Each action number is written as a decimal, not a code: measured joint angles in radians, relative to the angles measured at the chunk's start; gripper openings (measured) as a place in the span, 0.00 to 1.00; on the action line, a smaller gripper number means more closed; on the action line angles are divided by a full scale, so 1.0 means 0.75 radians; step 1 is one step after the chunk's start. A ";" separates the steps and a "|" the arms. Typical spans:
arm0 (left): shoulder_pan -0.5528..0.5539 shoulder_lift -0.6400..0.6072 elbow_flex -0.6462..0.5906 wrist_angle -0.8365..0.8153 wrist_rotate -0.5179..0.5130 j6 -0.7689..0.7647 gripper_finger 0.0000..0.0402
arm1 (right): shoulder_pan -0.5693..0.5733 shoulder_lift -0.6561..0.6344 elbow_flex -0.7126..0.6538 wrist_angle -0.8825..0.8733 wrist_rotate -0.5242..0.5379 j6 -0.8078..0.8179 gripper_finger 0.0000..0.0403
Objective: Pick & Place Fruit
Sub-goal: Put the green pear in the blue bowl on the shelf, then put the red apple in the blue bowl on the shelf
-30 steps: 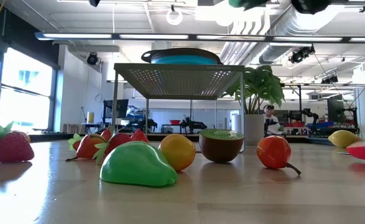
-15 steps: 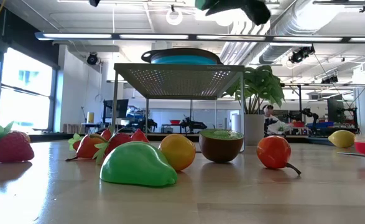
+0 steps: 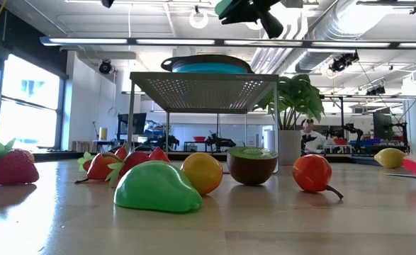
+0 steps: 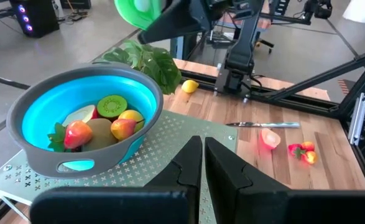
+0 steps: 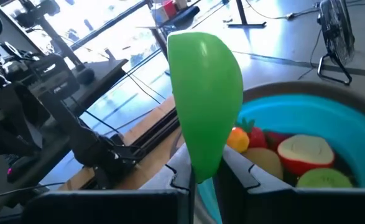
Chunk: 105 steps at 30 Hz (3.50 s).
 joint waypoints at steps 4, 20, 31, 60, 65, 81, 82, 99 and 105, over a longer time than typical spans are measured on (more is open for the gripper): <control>0.000 0.000 0.000 0.000 -0.045 0.003 0.03 | -0.038 0.012 0.012 0.011 -0.044 -0.027 0.07; 0.000 0.000 0.000 0.001 -0.143 0.012 0.03 | -0.118 0.214 0.283 -0.285 -0.003 -0.365 0.07; 0.000 0.000 0.000 -0.002 -0.144 0.012 0.03 | -0.206 0.406 0.288 -0.221 -0.001 -0.638 0.07; 0.000 0.001 0.000 -0.036 -0.145 0.011 0.03 | -0.218 0.444 0.286 -0.078 0.109 -0.941 0.52; 0.000 0.002 0.000 -0.046 -0.145 0.011 0.03 | -0.203 0.360 0.286 -0.116 0.135 -0.940 0.51; 0.000 0.002 0.000 -0.052 -0.145 0.011 0.03 | 0.053 -0.008 0.288 -0.505 0.087 -0.624 0.42; 0.000 0.002 0.000 -0.052 -0.145 0.011 0.03 | 0.067 -0.033 0.288 -0.567 0.087 -0.584 0.42; 0.000 0.002 0.000 -0.086 -0.144 0.010 0.03 | 0.344 -0.149 0.287 -1.464 -0.072 0.215 0.36; 0.000 0.012 0.000 -0.106 -0.144 0.001 0.03 | 0.476 -0.134 0.285 -1.568 -0.181 0.208 0.42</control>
